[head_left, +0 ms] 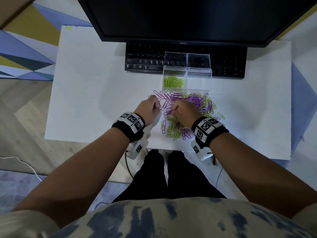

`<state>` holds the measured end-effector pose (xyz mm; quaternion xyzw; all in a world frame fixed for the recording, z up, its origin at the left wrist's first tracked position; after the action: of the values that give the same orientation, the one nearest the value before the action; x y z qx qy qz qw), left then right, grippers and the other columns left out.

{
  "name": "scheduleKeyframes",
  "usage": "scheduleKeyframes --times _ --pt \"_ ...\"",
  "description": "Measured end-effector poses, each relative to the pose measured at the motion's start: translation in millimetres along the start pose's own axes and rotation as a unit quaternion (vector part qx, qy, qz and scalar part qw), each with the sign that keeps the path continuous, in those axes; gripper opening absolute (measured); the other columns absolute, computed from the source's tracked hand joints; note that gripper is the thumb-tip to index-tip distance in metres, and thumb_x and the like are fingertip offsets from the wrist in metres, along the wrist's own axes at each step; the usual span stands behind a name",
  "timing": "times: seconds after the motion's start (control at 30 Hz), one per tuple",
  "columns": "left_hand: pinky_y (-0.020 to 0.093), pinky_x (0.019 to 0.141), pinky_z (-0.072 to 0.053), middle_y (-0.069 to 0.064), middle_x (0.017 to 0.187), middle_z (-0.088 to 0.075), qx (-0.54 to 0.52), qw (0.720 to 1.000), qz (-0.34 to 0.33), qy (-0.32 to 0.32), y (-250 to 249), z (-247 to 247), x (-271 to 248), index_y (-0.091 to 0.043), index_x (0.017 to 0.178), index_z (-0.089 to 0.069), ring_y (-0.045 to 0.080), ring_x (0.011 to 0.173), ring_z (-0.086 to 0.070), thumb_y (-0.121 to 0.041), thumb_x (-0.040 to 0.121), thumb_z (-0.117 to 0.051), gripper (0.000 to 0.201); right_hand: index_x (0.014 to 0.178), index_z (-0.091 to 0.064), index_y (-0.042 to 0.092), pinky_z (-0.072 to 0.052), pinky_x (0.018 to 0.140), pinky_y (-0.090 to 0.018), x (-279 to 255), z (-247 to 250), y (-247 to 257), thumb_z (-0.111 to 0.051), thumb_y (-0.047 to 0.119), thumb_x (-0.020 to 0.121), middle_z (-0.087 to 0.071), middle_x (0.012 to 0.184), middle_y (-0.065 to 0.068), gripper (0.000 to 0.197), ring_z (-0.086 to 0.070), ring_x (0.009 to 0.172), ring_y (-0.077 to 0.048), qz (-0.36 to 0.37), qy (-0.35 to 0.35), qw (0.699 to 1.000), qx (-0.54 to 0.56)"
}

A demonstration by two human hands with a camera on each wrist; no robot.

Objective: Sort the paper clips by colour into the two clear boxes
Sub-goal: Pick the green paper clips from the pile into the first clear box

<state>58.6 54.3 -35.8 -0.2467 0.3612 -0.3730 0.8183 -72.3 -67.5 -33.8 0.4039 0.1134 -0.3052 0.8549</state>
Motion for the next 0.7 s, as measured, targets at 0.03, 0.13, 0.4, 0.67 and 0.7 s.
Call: scheduleKeyframes --times 0.03,0.13,0.4,0.67,0.7 --pt "0.016 0.065 -0.039 -0.003 0.089 -0.06 -0.033 0.999 0.017 -0.003 3.2 1.0 1.4 -0.009 0.097 -0.054 0.012 0.078 -0.054 -0.009 0.091 -0.051 0.006 0.096 -0.06 0.01 -0.037 0.063 -0.024 0.1 4.0 -0.6 -0.056 0.016 0.092 -0.051 0.077 0.008 0.008 -0.052 0.071 -0.012 -0.013 -0.021 1.0 0.018" --pt "0.02 0.073 -0.046 0.002 0.101 -0.065 -0.163 0.983 0.085 -0.003 9.0 4.3 6.3 -0.014 0.099 -0.06 0.01 0.085 -0.061 -0.012 0.093 -0.052 0.01 0.101 -0.058 0.011 -0.032 0.056 -0.022 -0.7 9.8 -0.9 -0.056 0.015 0.091 -0.041 0.07 0.014 0.011 -0.041 0.061 -0.001 -0.018 -0.046 0.998 0.03" --pt "0.015 0.041 -0.023 0.002 0.049 -0.047 -0.461 0.852 0.243 0.047 -7.8 9.8 -2.8 -0.008 0.067 -0.049 0.012 0.039 -0.033 -0.001 0.089 -0.03 0.03 0.102 -0.059 0.01 -0.047 0.083 -0.036 -10.9 -15.3 2.7 -0.06 0.016 0.086 -0.055 0.108 -0.006 0.017 -0.053 0.1 -0.024 0.044 0.031 0.995 -0.078" --pt "0.026 0.066 -0.045 -0.006 0.078 -0.06 0.063 0.985 0.054 0.15 0.5 -9.4 -20.6 -0.019 0.084 -0.06 0.016 0.075 -0.057 -0.028 0.076 -0.065 0.013 0.092 -0.058 0.004 -0.047 0.073 -0.038 -7.1 -21.8 3.4 -0.055 0.012 0.089 -0.054 0.102 -0.012 0.009 -0.053 0.093 -0.029 0.061 0.01 0.993 -0.098" --pt "0.026 0.065 -0.043 -0.007 0.076 -0.057 0.097 0.982 0.043 0.156 2.8 -13.1 -20.7 -0.019 0.086 -0.058 0.015 0.074 -0.055 -0.027 0.077 -0.065 0.014 0.091 -0.058 0.004 -0.047 0.073 -0.04 -6.0 -22.1 3.1 -0.053 0.011 0.09 -0.053 0.102 -0.012 0.008 -0.053 0.091 -0.029 0.054 0.014 0.994 -0.096"
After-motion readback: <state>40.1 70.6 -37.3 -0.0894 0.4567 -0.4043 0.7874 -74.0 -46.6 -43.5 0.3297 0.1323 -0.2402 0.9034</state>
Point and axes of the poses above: each hand's wrist, its own x-axis towards the middle knuckle, its own z-axis out of the back of the hand, y = z × x, the point moved 1 cm from there along x, towards the middle knuckle
